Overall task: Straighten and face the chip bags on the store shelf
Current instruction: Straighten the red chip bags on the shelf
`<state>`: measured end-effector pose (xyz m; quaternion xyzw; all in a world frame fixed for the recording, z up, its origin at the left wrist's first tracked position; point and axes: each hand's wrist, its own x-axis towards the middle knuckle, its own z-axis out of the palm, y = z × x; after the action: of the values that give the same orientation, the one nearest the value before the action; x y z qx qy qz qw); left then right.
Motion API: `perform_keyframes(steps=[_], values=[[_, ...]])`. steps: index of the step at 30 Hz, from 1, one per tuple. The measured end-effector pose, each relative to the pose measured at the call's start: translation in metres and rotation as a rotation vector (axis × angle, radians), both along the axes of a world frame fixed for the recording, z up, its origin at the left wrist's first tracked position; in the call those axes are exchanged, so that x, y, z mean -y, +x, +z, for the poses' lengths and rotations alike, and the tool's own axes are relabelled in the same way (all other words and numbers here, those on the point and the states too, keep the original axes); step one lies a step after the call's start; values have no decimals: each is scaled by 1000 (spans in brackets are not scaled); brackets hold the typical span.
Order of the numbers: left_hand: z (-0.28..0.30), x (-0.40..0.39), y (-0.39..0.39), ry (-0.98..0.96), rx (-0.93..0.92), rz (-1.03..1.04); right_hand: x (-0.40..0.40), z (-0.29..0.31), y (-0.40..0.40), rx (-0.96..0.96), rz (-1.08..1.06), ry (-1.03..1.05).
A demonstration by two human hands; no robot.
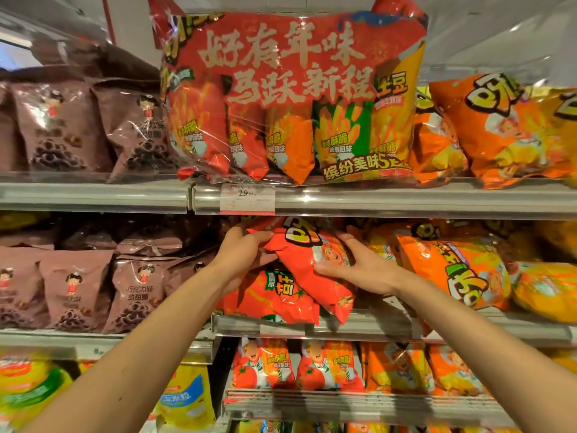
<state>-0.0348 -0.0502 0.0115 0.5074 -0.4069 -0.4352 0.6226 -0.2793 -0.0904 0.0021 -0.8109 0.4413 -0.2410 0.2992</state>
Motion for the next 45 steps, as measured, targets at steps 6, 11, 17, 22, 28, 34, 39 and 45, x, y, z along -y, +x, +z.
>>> perform_keyframes(steps=[6,11,17,22,28,34,39,45], values=[[-2,-12,10,28,96,-102,-4,-7,7,99,-66,-27],[-3,-24,47,-16,1132,-3,-6,-6,12,175,-128,-32],[-5,-10,62,227,1317,-276,-13,-6,26,194,-209,-68],[5,12,63,357,1271,-413,-15,-13,20,224,-287,-16],[14,17,50,382,1436,-431,-21,-20,21,311,-332,6],[8,7,47,242,1472,-323,-25,-18,24,346,-351,3],[7,-19,58,130,1488,-66,-25,-15,21,382,-387,-20],[-20,-39,81,-2,1353,424,-23,-27,28,421,-497,-41]])
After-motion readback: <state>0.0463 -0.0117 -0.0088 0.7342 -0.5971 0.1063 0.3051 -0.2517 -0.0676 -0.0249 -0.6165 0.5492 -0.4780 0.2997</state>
